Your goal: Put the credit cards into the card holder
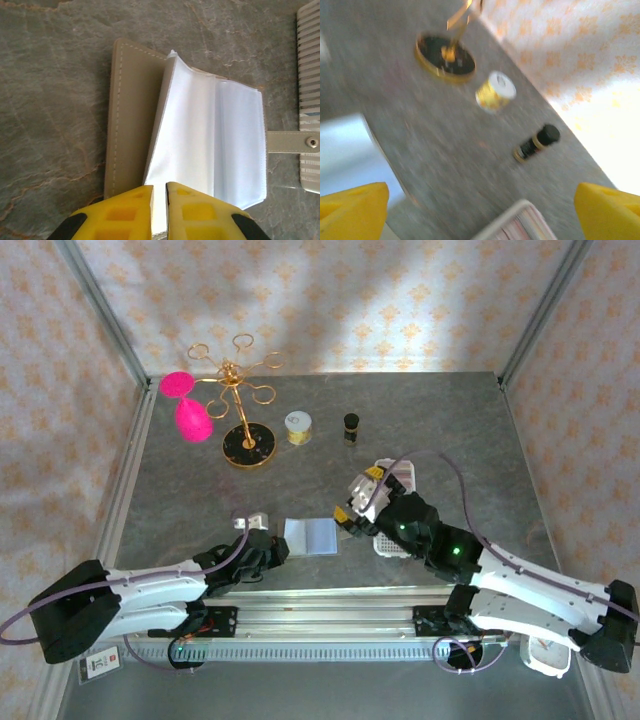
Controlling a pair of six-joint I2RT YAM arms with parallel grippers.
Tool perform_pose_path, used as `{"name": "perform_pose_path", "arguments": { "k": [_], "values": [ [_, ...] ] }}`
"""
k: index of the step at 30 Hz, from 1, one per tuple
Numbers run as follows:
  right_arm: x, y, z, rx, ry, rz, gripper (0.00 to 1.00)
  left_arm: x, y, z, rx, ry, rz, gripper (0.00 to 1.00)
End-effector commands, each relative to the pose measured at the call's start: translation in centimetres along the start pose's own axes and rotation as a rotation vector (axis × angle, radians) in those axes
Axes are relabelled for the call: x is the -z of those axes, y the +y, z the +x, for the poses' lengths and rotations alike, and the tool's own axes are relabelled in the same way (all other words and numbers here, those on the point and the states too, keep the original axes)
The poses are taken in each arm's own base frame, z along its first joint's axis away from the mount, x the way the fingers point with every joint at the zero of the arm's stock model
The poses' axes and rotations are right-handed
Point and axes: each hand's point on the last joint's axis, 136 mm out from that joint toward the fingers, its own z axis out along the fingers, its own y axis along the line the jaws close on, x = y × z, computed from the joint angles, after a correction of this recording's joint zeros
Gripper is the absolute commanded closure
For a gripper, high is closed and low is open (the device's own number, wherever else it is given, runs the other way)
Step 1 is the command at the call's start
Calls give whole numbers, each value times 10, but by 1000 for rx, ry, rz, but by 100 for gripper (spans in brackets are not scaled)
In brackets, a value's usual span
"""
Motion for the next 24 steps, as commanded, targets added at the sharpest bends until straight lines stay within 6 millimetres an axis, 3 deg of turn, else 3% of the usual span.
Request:
{"name": "perform_pose_path", "arguments": {
  "k": [1, 6, 8, 13, 24],
  "values": [
    [14, 6, 51, 376, 169, -107, 6, 5, -16, -6, -47, -2, 25, 81],
    [13, -6, 117, 556, 359, -108, 10, 12, -24, -13, -51, -28, 47, 75],
    [8, -5, 134, 578, 394, -117, 11, 15, -29, -16, -60, -34, 59, 73],
    [-11, -14, 133, 571, 357, -75, 11, 27, -40, -19, -78, -33, 109, 70],
    [-44, -4, 142, 607, 384, -145, 9, 39, -47, -23, -83, -59, 172, 66]
  ]
}}
